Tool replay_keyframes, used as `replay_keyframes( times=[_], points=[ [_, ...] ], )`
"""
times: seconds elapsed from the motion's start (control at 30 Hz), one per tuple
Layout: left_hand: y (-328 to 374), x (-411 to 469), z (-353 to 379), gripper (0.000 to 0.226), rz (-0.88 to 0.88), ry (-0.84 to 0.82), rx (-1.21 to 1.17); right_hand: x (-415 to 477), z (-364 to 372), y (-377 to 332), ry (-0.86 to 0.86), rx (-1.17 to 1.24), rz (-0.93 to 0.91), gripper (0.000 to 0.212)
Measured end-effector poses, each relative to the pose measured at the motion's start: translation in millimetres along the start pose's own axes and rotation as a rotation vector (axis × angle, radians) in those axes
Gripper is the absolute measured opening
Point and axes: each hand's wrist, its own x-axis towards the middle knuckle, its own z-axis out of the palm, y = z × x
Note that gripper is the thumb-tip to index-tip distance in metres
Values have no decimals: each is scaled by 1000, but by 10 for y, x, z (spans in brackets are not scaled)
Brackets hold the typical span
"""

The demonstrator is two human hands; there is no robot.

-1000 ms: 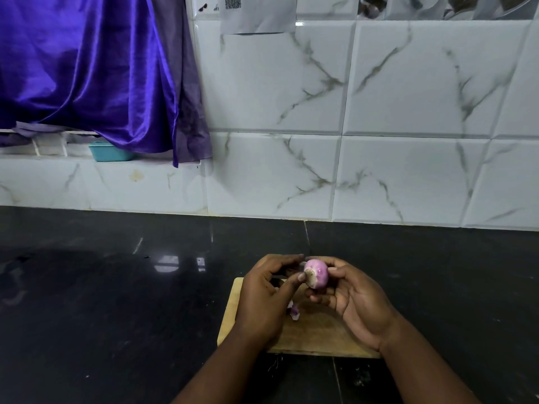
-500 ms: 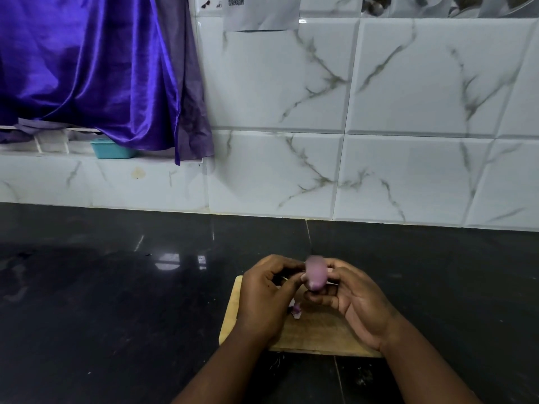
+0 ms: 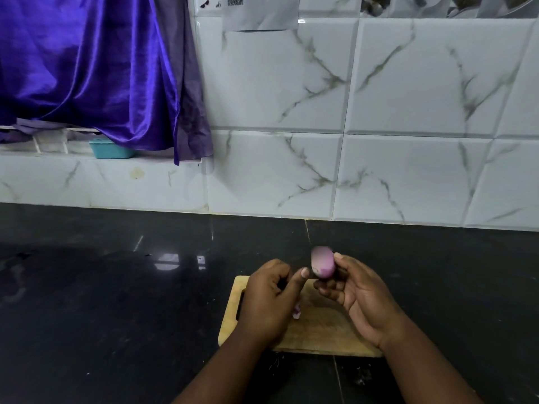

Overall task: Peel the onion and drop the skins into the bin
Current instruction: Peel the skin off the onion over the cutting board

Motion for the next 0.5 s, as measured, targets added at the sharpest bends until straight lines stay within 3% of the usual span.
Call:
replay_keyframes(
  times=[0.1,0.23,0.4,0.5],
  points=[
    [-5,-2,-14,35,16,44,13,-3,24,16,15,-51,-4,37],
    [40,-32,-9,21,-69,-54,-162,2,26,28,34,-77,7,12],
    [21,-12,-21,57,55,-73,31,-35,58,11,-11,-102,-11,20],
    [42,-4,-21,49,97,-71,8,-55,80,9,-48,-190,-2,32]
  ],
)
